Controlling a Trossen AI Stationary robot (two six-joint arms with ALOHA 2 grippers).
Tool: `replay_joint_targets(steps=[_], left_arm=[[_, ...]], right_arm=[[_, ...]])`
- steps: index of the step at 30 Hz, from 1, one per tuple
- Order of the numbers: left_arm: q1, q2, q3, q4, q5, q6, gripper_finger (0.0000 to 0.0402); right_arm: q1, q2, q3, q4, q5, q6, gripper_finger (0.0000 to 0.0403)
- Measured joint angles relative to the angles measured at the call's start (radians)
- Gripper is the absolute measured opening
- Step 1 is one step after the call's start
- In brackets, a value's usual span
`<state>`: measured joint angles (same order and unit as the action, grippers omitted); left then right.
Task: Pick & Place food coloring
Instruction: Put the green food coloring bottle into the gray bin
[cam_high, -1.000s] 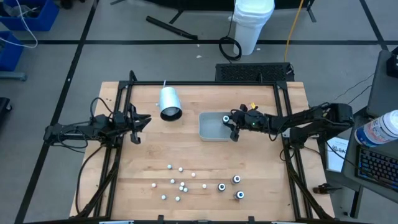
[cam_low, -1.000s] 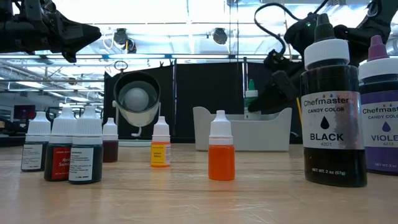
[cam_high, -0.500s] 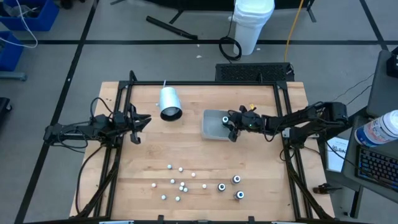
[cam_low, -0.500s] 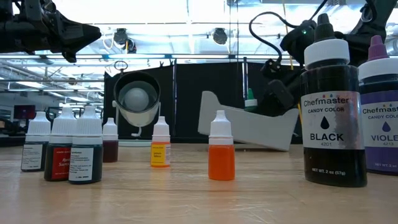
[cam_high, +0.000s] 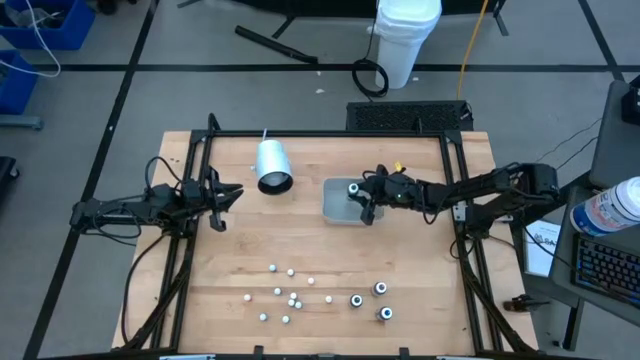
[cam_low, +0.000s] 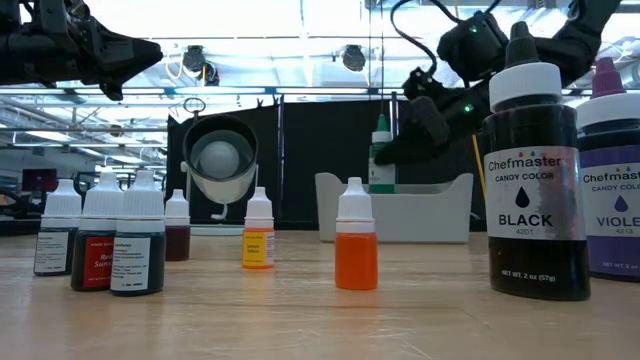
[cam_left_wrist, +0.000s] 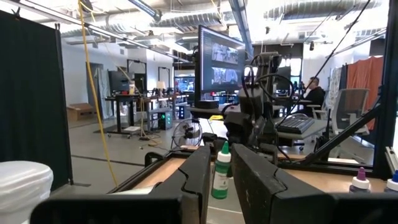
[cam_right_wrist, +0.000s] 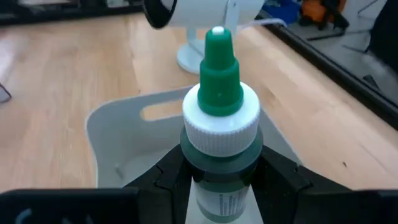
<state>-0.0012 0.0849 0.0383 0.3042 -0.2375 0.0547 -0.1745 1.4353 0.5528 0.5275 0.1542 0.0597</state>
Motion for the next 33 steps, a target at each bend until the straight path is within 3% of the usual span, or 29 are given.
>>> replay_joint_targets(steps=[6,12,23,33], left_arm=[[0.000,0.000,0.000,0.000,0.000,0.000,0.0072],[0.000,0.000,0.000,0.000,0.000,0.000,0.0072],[0.001,0.000,0.000,0.006,0.000,0.015,0.0072],[0.001,0.000,0.000,0.006,0.001,0.014,0.0072]], right_arm=[[0.023,0.028,0.009,-0.018,0.030,0.022,0.0132],[0.033,0.103,0.016,0.101,0.030,0.025,0.0132],[0.032,0.135,0.118,0.059,0.027,-0.030,0.0132],[0.022,0.248,0.160,0.079,0.054,-0.021,0.0132]])
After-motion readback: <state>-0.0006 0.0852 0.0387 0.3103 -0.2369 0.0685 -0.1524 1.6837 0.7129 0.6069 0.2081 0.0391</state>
